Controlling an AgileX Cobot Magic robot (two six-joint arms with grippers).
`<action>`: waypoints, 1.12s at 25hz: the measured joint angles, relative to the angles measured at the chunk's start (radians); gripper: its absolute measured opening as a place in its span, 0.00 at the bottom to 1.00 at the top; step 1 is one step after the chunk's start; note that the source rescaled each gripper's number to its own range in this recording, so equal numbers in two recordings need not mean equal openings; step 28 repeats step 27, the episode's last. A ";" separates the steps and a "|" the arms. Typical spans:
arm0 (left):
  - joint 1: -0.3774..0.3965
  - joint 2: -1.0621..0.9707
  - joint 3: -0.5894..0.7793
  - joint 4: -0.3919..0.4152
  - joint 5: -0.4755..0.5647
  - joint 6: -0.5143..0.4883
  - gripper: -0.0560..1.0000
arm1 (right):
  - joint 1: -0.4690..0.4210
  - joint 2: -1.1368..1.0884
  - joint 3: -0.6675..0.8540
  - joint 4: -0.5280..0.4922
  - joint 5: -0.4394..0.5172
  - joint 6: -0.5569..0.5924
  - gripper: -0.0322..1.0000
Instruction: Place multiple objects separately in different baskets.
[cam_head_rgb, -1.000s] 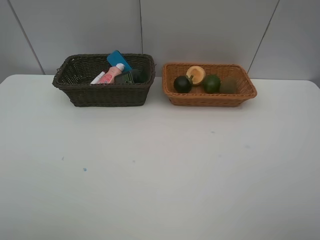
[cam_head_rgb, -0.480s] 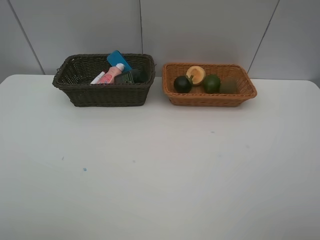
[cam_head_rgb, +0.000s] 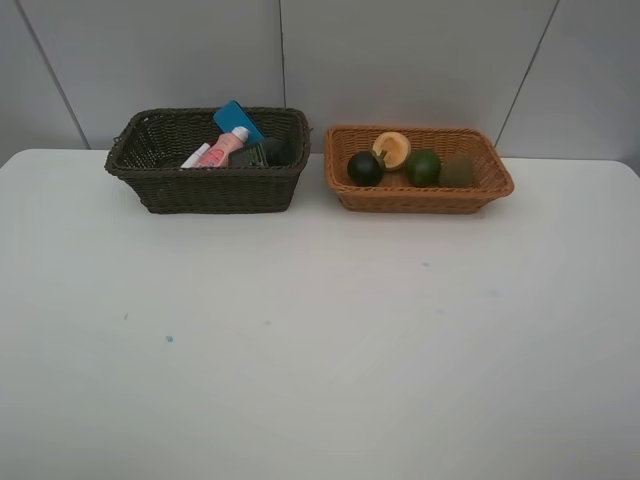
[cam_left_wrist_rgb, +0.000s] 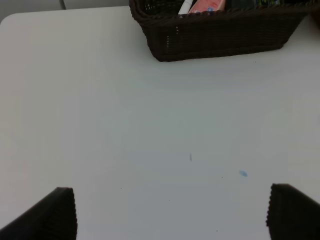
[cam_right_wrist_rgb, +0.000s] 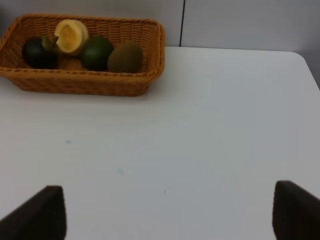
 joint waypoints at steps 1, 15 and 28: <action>0.000 0.000 0.000 0.000 0.000 0.000 1.00 | 0.000 0.000 0.000 0.000 0.000 0.000 1.00; 0.000 0.000 0.000 0.000 0.000 0.000 1.00 | 0.000 0.000 0.000 0.000 0.000 0.000 1.00; 0.000 0.000 0.000 0.000 0.000 0.000 1.00 | 0.000 0.000 0.000 0.000 0.000 0.000 1.00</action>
